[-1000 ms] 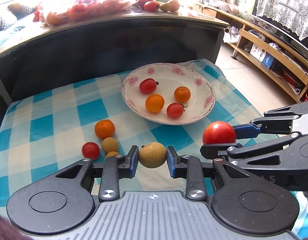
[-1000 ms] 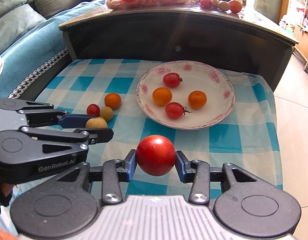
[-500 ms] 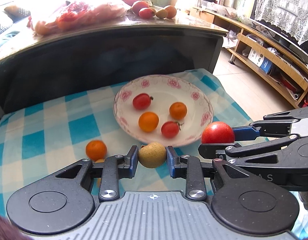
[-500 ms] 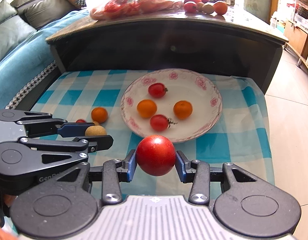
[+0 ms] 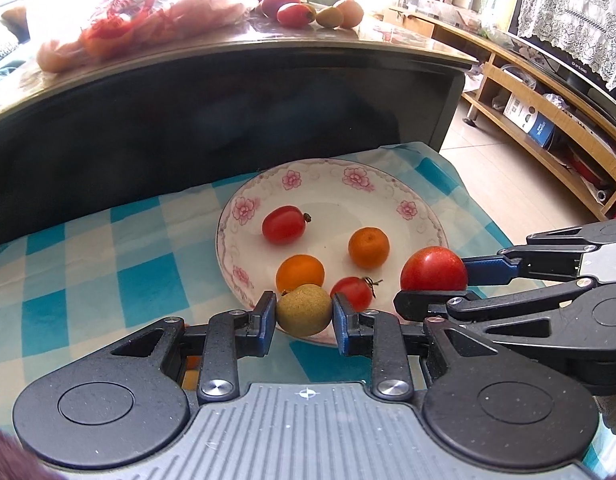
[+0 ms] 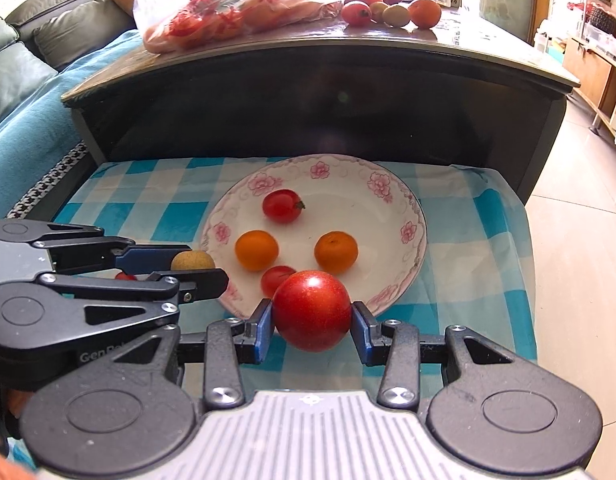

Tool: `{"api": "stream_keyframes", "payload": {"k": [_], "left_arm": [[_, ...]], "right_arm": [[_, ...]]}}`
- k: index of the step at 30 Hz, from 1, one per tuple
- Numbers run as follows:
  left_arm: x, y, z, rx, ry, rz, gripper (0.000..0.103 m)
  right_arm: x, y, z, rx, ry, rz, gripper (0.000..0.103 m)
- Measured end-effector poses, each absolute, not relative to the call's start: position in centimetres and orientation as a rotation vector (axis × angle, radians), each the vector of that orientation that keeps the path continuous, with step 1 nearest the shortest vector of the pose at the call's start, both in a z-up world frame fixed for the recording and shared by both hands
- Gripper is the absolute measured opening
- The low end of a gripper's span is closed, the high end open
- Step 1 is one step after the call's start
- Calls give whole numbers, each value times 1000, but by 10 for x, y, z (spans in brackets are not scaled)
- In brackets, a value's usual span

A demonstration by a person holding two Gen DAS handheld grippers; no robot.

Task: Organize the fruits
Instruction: 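Lower both fruits into the white bowl and open both tools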

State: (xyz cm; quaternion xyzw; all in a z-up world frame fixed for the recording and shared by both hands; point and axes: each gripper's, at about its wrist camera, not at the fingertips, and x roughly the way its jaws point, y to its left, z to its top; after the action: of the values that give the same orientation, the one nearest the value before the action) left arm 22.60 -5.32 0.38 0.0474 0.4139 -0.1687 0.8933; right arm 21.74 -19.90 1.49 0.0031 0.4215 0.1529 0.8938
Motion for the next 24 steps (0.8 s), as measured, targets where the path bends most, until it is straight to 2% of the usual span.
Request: {"api": "stream_keyframes", "payload": {"k": [21,24], "left_arm": [[251,-58,-7,92,874,-337,37],[252,-57,-4,87,864,-330,40]], "right_arm": [[246,-205,-2,-17,862,315,44],[247,-205,-2,-17,850,313,44]]}}
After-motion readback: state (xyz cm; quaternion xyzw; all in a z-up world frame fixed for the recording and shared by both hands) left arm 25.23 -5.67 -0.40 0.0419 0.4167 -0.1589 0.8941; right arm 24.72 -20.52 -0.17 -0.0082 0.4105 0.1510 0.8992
